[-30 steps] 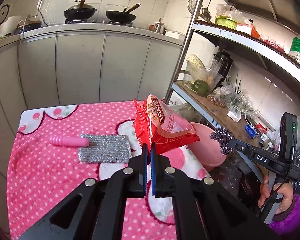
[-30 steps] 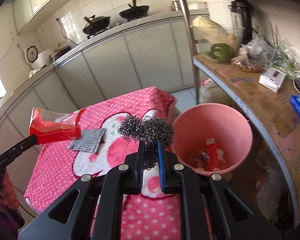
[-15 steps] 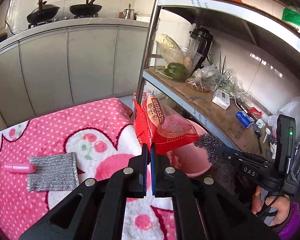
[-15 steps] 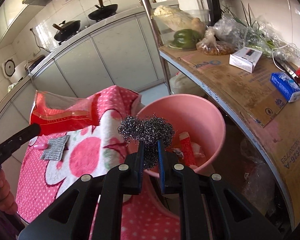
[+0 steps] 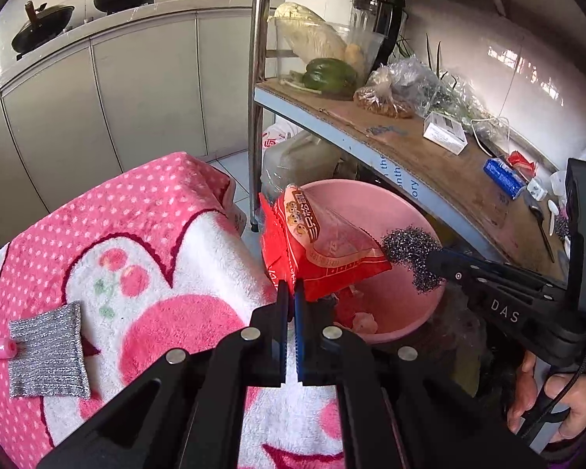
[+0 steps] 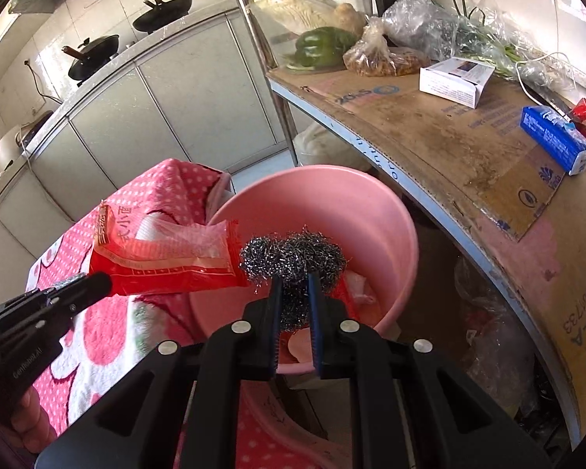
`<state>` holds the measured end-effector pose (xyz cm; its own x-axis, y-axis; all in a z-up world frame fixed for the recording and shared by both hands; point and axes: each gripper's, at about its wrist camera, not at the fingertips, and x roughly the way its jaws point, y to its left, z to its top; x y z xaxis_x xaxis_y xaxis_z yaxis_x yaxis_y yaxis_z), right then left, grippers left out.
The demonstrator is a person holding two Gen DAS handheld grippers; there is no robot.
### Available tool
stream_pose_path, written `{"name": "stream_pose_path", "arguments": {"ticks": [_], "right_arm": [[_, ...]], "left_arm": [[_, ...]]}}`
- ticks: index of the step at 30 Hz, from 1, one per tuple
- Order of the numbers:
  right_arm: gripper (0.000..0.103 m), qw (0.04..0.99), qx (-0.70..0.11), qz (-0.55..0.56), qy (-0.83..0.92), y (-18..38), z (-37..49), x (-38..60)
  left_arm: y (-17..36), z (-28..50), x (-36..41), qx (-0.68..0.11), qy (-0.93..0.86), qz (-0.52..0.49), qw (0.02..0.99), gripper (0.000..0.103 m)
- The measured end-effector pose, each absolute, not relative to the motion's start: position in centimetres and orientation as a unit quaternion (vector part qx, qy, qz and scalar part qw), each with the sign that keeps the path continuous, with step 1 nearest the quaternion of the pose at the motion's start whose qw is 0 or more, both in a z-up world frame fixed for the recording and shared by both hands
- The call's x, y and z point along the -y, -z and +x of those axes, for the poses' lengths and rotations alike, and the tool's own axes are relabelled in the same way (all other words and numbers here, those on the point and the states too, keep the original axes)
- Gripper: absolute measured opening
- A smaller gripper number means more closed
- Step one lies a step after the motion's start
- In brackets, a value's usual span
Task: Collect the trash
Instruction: 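Carry the red wrapper and steel wool ball over the pink bucket with both tools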
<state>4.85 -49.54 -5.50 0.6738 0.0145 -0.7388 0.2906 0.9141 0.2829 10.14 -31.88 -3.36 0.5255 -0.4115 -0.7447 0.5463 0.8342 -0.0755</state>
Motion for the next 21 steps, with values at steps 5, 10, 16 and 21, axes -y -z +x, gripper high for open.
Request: {"name": "stream_pose_path", "arguments": {"ticks": [5, 10, 16, 21], "right_arm": [[0.013, 0.889, -0.407, 0.192, 0.085, 6.6, 5.4, 49.9], [0.013, 0.885, -0.414, 0.194, 0.09, 7.4, 5.8, 50.2], [0.014, 0.882, -0.418, 0.2, 0.089, 8.1, 6.3, 50.3], [0.02, 0.876, -0.427, 0.204, 0.091, 8.6, 6.5, 50.5]], "left_arm": [[4.9, 10.4, 33.0, -0.419, 0.276, 0.091, 0.86, 0.002], [5.7, 10.2, 33.8, -0.427, 0.282, 0.102, 0.853, 0.002], [6.4, 10.2, 34.2, -0.438, 0.282, 0.103, 0.847, 0.004], [6.5, 10.7, 34.1, -0.448, 0.282, 0.082, 0.844, 0.008]]}}
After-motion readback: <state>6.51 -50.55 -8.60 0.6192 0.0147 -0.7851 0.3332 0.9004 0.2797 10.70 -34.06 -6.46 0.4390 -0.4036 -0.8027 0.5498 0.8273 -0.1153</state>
